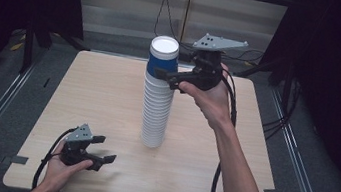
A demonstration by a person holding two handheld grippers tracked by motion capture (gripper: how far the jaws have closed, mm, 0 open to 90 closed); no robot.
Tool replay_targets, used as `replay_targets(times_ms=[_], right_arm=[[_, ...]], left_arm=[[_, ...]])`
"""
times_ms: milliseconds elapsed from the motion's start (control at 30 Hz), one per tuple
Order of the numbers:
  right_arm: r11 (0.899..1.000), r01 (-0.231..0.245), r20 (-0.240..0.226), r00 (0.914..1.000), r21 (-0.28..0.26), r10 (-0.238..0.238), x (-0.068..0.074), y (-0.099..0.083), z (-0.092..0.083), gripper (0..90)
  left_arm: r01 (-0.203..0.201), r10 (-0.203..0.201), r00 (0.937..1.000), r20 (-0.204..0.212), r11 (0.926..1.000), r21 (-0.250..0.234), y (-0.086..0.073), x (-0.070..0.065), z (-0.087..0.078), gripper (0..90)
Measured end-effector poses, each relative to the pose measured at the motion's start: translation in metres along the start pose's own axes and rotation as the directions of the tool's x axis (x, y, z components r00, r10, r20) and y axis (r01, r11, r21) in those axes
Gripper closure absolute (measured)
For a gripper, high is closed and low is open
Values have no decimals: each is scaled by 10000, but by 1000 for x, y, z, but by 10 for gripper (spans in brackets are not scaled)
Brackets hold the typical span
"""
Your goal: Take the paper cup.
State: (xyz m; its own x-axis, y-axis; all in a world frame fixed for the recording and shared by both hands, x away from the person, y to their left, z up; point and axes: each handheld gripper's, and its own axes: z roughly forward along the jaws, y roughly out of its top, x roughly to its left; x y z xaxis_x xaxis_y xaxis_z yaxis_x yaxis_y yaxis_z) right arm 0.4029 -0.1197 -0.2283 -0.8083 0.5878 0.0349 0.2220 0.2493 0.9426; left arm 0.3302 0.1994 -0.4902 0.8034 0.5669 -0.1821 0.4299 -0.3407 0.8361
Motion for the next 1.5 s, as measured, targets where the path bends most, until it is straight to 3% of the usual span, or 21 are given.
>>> replay_targets(times_ms=[67, 967, 1500], right_arm=[[9996, 48, 28, 10000, 261, -48, 0, 2, 4, 163], [9999, -13, 168, 9999, 167, 11, 3, 14, 13, 250], [9982, -59, 237, 9997, -604, 73, 4, 19, 8, 253]], left_arm=[[6, -6, 10000, -18, 10000, 8, 0, 0, 0, 169], [-75, 75, 10000, -29, 9999, 145, 0, 0, 1, 172], [-46, 46, 10000, 5, 9999, 151, 0, -1, 1, 173]])
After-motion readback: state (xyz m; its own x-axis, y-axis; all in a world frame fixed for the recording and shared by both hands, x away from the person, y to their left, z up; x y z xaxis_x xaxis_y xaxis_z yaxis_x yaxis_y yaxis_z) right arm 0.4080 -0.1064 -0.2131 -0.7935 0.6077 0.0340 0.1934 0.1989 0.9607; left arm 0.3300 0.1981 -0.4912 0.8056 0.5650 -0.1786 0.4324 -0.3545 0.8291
